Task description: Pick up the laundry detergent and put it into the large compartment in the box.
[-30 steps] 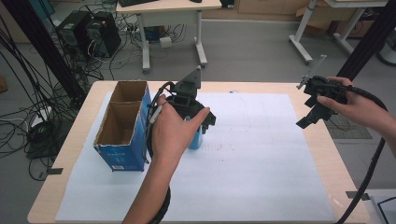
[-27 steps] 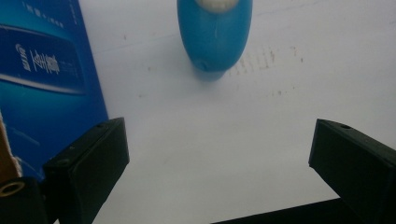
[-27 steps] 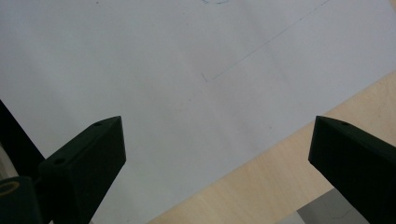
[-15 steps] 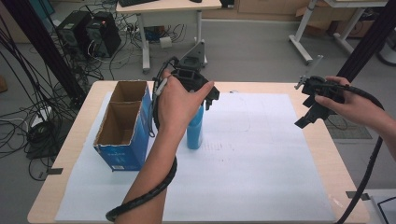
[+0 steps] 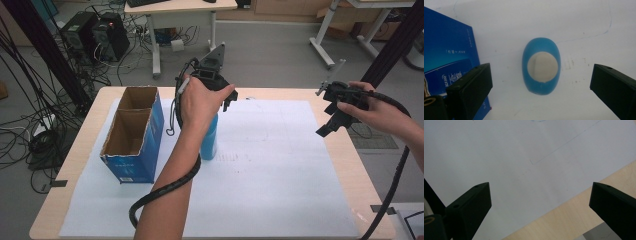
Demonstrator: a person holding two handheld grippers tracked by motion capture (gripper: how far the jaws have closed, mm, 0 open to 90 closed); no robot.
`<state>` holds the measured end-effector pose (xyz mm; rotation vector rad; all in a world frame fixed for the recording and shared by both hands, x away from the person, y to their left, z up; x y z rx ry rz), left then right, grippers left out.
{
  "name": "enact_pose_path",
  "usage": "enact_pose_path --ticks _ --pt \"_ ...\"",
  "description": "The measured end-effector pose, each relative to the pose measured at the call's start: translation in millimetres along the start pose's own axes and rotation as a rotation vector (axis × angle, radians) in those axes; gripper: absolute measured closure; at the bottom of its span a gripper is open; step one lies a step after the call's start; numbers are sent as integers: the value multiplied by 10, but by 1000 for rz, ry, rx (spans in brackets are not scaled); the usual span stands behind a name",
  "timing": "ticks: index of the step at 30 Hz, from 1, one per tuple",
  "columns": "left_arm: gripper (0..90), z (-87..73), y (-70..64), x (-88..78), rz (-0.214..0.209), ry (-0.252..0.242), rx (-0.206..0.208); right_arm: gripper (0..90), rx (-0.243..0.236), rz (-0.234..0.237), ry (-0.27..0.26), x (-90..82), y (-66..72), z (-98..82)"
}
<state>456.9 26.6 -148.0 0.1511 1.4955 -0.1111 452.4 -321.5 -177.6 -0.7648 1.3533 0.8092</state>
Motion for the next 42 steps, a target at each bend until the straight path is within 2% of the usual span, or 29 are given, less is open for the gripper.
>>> enact_pose_path --ticks 6,13,19,32,39,40,42 --pt "46 77 1 53 10 6 -11 42 -9 -1 0 -5 18 13" --pt "51 140 -12 124 -2 24 -12 42 -10 -4 -9 -16 16 7" --pt "68 216 -1 282 -16 66 -20 43 -7 -11 -4 -12 16 6" --pt "114 293 -20 498 -32 114 -23 43 -18 -10 -1 8 21 44" --pt "229 279 -58 539 -9 117 -8 43 -11 -8 -1 27 -2 30" --pt "275 279 -58 539 -9 117 -8 43 -11 -8 -1 27 -2 30" --pt "289 274 -73 557 0 119 -2 43 -10 -5 0 36 0 31"
Point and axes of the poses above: each handheld gripper's, and its own axes: x roughly forward along the jaws, z roughly out of its top, y roughly to its left, the point moved 8 cm from there along x, roughly forward along the jaws, and after that the axes turned 9 degrees about y, right-handed, at the moved point
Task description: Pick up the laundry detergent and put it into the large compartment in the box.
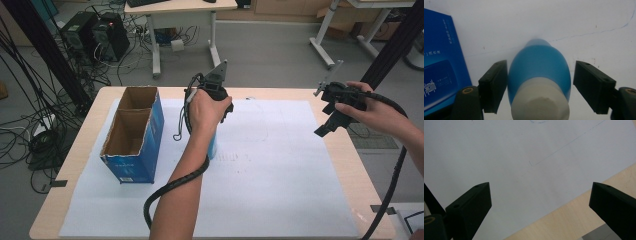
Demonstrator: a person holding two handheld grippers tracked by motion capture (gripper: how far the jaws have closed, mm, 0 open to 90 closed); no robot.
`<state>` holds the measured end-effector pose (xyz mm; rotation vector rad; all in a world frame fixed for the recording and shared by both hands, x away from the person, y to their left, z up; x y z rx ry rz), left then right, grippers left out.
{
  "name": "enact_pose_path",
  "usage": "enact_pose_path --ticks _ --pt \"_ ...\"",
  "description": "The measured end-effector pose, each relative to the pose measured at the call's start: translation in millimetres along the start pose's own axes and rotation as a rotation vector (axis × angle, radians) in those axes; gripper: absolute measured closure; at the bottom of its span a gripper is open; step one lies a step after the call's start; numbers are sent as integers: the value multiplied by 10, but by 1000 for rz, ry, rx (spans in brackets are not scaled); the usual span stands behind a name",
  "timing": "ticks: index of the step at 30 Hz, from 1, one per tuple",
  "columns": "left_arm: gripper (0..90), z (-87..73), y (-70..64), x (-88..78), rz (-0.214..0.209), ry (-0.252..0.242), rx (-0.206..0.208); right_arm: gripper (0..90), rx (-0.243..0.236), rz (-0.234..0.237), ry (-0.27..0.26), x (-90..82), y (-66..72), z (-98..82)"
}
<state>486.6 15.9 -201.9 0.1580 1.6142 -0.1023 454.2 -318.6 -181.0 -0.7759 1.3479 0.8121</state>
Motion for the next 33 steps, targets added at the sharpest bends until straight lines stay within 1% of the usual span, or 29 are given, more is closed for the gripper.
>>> enact_pose_path --ticks 2,4,8,12,15,23,28,30,33 --pt "317 -2 -9 21 5 6 2 43 0 -1 0 1 2 0" --pt "322 -3 -6 25 5 8 5 43 0 0 -2 1 3 -1" --pt "375 -25 1 34 18 1 12 43 -1 0 -2 1 6 -1" --pt "376 -32 -28 37 35 1 25 43 -1 -1 -4 -2 8 -5" --pt "378 -37 -35 39 39 -4 25 43 -2 -1 -9 -7 11 -12" --pt "381 -60 -29 33 33 -14 33 44 2 -2 -7 -17 11 -28" --pt "382 -79 -28 21 31 -11 45 43 3 -1 -7 -21 23 -31" --pt "382 -106 -16 1 22 -20 43 43 4 -2 -8 -23 29 -37" --pt "383 -154 -7 -77 16 -32 49 43 5 -2 -9 -30 34 -48"
Point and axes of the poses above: each handheld gripper's, and its own axes: x roughly forward along the jaws, z roughly out of its top, y roughly to its left, the point moved 8 cm from there along x, roughly forward along the jaws, and after that the axes turned 9 degrees about y, right-handed, at the moved point
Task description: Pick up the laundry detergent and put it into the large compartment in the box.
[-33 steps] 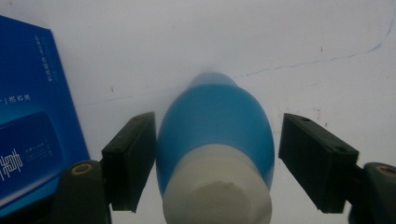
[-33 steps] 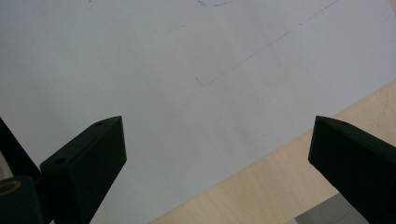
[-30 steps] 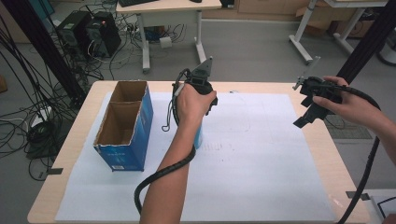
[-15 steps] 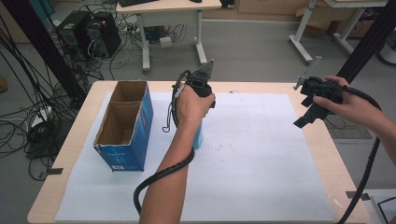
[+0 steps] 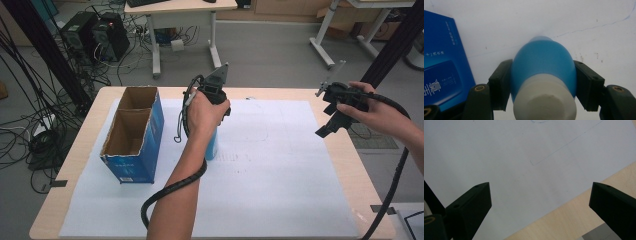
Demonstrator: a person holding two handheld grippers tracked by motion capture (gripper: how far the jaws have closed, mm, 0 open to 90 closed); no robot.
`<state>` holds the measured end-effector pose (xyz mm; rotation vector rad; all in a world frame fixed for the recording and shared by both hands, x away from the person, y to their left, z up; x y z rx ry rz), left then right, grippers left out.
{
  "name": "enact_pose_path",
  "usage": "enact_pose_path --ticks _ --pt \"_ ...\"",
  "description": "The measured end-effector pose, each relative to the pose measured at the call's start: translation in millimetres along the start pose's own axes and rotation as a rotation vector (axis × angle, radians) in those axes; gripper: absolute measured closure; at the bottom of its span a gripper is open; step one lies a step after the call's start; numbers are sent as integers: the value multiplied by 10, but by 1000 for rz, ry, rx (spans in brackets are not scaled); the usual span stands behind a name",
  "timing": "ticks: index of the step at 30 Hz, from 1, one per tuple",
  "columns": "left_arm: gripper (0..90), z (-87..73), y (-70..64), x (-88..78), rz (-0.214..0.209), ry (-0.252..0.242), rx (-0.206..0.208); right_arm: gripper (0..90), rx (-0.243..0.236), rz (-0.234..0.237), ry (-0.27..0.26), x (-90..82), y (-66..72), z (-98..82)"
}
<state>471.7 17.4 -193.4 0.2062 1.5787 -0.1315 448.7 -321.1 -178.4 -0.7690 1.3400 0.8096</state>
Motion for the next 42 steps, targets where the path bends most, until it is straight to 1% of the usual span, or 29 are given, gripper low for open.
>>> enact_pose_path --ticks 1,2,4,5,6,8,12,14,15,16,17,18,19,22,24,28,29,30,34,35,36,39,40,41,42 --pt "383 0 0 0 0 0 0 43 1 -1 2 -2 5 -2" --pt "383 -39 -7 -82 2 -14 4 43 1 -1 2 -4 11 -4" --pt "382 -83 -8 -198 4 -25 11 43 3 -3 -3 -9 38 -14" --pt "382 -83 -8 -198 4 -25 11 43 3 -3 -3 -9 38 -14" --pt "382 -121 -2 -296 4 -35 11 43 -3 -3 -4 -14 63 -22" --pt "383 -160 7 -400 4 -44 11 44 -3 -2 -2 -20 89 -23" --pt "383 -256 66 -624 -4 -64 8 44 -9 -7 -3 -41 139 -27" --pt "383 -303 98 -736 -4 -70 0 43 -14 -10 -9 -57 172 -32" --pt "383 -303 98 -736 -4 -70 0 43 -14 -10 -9 -57 172 -32" --pt "383 -340 134 -833 -6 -77 -7 43 -21 -12 -10 -75 200 -34" --pt "383 -362 150 -888 -8 -82 -16 43 -19 -12 -12 -82 217 -35" --pt "383 -362 150 -888 -8 -82 -16 42 -20 -13 -12 -87 232 -35" --pt "383 -406 191 -1003 -9 -89 -23 43 -24 -13 -11 -87 245 -34" --pt "383 -484 216 -1153 -1 -110 -34 43 -31 -13 -15 -92 282 -40" --pt "383 -555 231 -1281 4 -132 -33 43 -31 -10 -21 -99 300 -44" --pt "383 -662 356 -1503 -38 -161 -41 43 -36 -8 -26 -98 329 -30" --pt "383 -662 356 -1503 -38 -161 -41 43 -36 -8 -26 -98 329 -30" --pt "383 -700 405 -1582 -49 -167 -41 43 -41 -7 -24 -98 346 -19" --pt "383 -775 497 -1723 -52 -181 -58 43 -45 -10 -24 -112 371 -1" --pt "383 -775 497 -1723 -52 -181 -58 43 -45 -10 -24 -112 371 -1" --pt "383 -807 556 -1760 -62 -187 -72 43 -44 -11 -26 -117 380 6" --pt "382 -868 694 -1823 -81 -191 -89 43 -46 -13 -24 -124 391 12" --pt "383 -868 694 -1823 -81 -191 -89 43 -49 -13 -24 -124 390 12" --pt "383 -897 742 -1853 -81 -193 -97 43 -49 -13 -24 -124 390 12" --pt "383 -951 798 -1897 -70 -203 -109 43 -46 -13 -20 -129 395 17"
Point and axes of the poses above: each handheld gripper's, and its own axes: x roughly forward along the jaws, z roughly out of its top, y roughly to its left, the point moved 8 cm from there along x, roughly forward along the jaws, and after that the axes turned 9 degrees about y, right-handed, at the moved point
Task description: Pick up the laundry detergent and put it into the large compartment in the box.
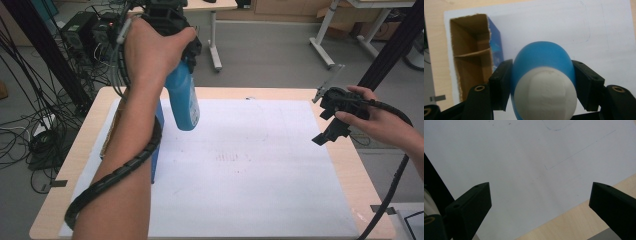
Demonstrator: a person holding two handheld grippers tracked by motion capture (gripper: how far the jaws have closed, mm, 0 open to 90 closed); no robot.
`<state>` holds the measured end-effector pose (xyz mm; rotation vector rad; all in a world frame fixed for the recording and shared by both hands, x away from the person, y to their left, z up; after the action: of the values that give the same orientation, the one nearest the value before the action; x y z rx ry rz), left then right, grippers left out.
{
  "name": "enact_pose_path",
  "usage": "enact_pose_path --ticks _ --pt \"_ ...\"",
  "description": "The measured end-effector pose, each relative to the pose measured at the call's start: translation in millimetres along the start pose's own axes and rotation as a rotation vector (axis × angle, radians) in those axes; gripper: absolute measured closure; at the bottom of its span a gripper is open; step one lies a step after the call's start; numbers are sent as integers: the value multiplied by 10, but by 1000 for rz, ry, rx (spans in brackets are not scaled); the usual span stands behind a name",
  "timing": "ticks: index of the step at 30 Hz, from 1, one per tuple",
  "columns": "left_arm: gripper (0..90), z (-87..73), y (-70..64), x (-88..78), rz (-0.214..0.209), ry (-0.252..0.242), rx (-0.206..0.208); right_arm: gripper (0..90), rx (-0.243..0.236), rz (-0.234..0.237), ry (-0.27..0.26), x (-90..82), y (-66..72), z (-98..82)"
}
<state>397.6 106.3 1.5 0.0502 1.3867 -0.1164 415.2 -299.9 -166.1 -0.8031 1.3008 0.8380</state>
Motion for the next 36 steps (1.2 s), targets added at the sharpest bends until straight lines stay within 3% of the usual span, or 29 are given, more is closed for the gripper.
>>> enact_pose_path --ticks 3,8,14,22,36 --pt "382 -41 72 -80 15 -11 -17 43 -1 -6 -2 -2 9 0" --pt "382 -129 286 -327 60 -41 -77 43 0 -6 2 7 5 20" --pt "382 -193 548 -421 74 -53 -135 43 -7 -3 10 36 8 68" --pt "382 -269 826 -298 93 -56 -184 43 -9 -4 18 47 14 111" --pt "382 -316 1131 39 112 -32 -239 43 -17 -10 32 81 33 183"
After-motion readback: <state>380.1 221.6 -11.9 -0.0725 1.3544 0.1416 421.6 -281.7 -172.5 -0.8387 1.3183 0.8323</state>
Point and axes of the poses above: each handheld gripper's, and its own axes: x roughly forward along the jaws, z roughly out of its top, y roughly to its left, the point moved 8 cm from there along x, roughly forward along the jaws, and after that the axes turned 9 degrees about y, right-handed, at the moved point
